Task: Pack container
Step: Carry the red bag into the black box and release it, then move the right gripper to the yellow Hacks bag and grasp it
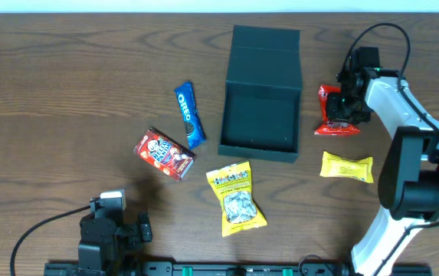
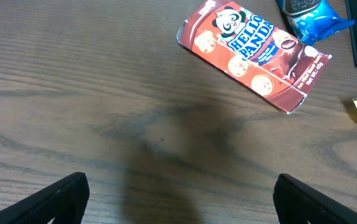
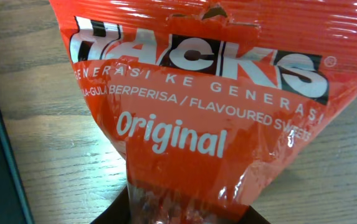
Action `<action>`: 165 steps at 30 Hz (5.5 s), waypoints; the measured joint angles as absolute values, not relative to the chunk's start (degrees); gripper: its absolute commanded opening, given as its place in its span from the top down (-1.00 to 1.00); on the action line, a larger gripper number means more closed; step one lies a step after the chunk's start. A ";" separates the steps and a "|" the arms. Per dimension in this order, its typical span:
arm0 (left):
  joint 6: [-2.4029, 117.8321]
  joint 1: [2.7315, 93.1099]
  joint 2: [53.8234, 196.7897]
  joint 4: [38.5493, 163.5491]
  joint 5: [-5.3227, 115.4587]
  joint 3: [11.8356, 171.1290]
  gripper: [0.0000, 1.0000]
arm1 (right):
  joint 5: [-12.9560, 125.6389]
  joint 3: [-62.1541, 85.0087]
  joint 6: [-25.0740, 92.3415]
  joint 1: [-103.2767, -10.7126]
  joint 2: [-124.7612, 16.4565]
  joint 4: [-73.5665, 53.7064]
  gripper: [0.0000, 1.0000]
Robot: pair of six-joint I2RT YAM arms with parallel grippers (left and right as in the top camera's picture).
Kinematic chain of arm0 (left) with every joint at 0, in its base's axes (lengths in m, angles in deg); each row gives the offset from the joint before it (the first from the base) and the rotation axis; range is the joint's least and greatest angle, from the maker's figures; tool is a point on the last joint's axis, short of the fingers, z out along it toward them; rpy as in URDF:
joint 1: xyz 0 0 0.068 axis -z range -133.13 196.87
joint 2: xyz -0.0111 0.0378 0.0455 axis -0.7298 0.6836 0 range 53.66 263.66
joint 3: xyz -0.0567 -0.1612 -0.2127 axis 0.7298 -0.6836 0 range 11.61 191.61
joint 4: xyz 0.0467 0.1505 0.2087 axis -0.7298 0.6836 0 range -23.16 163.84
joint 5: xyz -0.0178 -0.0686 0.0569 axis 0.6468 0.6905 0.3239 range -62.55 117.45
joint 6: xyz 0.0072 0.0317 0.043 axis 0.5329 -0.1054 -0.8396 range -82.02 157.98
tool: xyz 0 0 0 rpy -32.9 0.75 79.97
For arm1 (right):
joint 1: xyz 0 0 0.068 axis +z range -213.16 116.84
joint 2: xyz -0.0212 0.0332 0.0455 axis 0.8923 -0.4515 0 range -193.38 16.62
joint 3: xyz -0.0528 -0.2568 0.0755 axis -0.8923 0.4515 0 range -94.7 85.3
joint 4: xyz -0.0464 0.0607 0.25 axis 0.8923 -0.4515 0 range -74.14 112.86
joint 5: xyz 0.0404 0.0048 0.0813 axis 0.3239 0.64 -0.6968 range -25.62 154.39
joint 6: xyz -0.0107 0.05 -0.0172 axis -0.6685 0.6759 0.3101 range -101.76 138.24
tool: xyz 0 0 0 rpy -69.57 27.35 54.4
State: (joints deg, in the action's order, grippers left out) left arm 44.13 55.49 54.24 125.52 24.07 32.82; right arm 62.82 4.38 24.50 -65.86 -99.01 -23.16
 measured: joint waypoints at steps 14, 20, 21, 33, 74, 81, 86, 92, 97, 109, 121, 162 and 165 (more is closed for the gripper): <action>44.13 55.49 54.24 125.52 24.07 32.82 -0.91 | 62.87 4.49 25.96 -60.57 -76.83 -31.82 0.97; 44.13 55.49 54.24 125.52 24.07 32.82 -0.91 | 62.38 4.49 33.24 -49.95 -68.87 -32.72 0.98; 44.13 55.49 54.24 125.52 24.07 32.82 -0.91 | 61.88 4.49 34.64 -47.74 -69.05 -32.52 0.97; 44.13 55.49 54.24 125.52 24.07 32.82 -0.91 | 60.96 4.49 45.41 -41.44 -82.97 -24.50 0.97; 44.13 55.49 54.24 125.52 24.07 32.82 -0.91 | 67.65 4.49 43.10 -41.73 -93.02 -21.37 -0.99; 44.13 55.49 54.24 125.52 24.07 32.82 -0.91 | 67.89 4.53 43.03 -41.71 -91.76 -21.70 -0.98; 44.13 55.49 54.24 125.52 24.07 32.82 -0.91 | 68.92 4.66 41.07 -40.11 -79.87 -22.71 -0.99; 44.13 55.49 54.24 125.52 24.07 32.82 -0.91 | 74.82 4.66 40.02 -35.63 -67.02 -31.10 -0.98; 44.13 55.49 54.24 125.52 24.07 32.82 -0.91 | 77.07 4.71 37.94 -33.95 -61.99 -36.67 -0.99; 44.13 55.49 54.24 125.54 24.07 32.82 -0.91 | 67.63 18.37 44.15 -21.58 -58.58 -35.93 -0.99; 44.13 55.49 54.24 125.54 24.07 32.82 -0.91 | 54.78 29.49 56.65 -16.35 -69.05 -23.30 -0.99; 44.13 55.49 54.24 125.52 24.07 32.82 -0.91 | 50.91 30.74 55.95 -16.42 -80.50 -20.52 -0.71; 44.13 55.49 54.24 125.54 24.07 32.82 -0.91 | 51.17 30.96 55.12 -16.42 -80.50 -20.48 -0.51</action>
